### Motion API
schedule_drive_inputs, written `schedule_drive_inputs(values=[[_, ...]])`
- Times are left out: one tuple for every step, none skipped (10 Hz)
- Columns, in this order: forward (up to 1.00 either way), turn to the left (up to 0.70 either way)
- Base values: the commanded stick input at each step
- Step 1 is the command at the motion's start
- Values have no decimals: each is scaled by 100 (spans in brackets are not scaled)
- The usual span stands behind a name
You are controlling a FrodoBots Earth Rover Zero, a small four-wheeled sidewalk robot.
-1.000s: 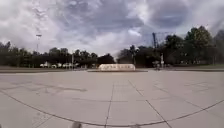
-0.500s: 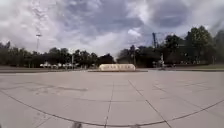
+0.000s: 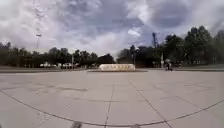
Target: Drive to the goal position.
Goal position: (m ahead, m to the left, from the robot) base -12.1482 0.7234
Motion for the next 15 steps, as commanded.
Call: schedule_drive_inputs(values=[[6, 0], [6, 0], [6, 0], [6, 0], [6, 0], [6, 0], [6, 0], [6, 0], [6, 0], [6, 0], [6, 0], [6, 0], [6, 0], [6, 0], [6, 0]])
